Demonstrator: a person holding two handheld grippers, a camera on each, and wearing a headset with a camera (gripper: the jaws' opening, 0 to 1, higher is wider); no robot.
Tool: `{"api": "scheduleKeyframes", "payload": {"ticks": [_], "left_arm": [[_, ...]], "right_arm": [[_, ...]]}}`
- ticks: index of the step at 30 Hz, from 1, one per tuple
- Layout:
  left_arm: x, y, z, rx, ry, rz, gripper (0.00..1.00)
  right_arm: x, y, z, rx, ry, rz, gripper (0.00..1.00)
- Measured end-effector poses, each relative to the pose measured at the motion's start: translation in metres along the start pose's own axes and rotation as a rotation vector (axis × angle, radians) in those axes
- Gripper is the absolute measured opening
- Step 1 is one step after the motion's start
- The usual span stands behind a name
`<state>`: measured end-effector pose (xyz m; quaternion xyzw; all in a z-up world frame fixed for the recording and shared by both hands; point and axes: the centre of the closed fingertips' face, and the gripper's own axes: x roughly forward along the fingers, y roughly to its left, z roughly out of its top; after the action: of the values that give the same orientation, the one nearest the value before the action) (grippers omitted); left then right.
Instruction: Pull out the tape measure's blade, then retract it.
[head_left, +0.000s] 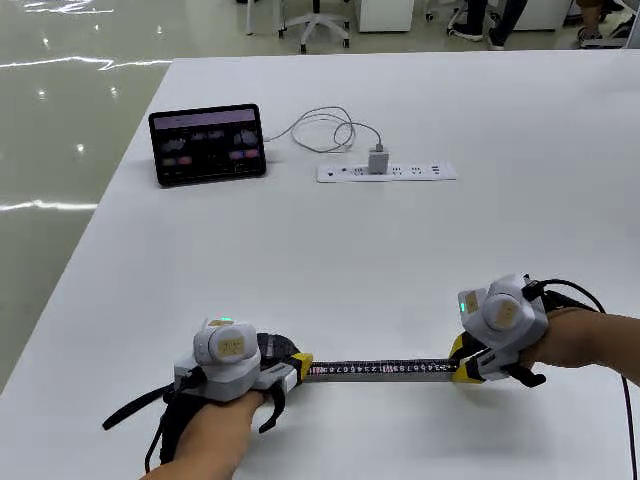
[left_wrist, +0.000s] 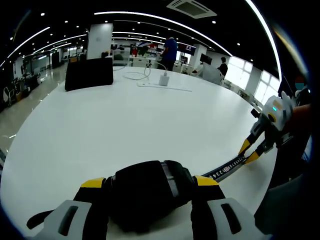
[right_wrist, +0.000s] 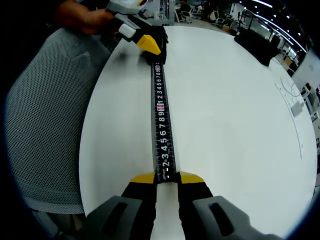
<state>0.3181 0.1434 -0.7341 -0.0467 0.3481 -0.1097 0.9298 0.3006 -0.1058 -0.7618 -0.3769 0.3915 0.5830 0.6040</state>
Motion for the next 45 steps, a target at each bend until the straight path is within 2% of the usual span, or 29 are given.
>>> {"api": "scheduleKeyframes", "payload": {"ticks": [45], "left_arm": [[0.000, 0.000, 0.000, -0.001, 0.007, -0.002, 0.63]], "right_arm": [[0.010, 0.000, 0.027, -0.005, -0.044, 0.001, 0.11]]}}
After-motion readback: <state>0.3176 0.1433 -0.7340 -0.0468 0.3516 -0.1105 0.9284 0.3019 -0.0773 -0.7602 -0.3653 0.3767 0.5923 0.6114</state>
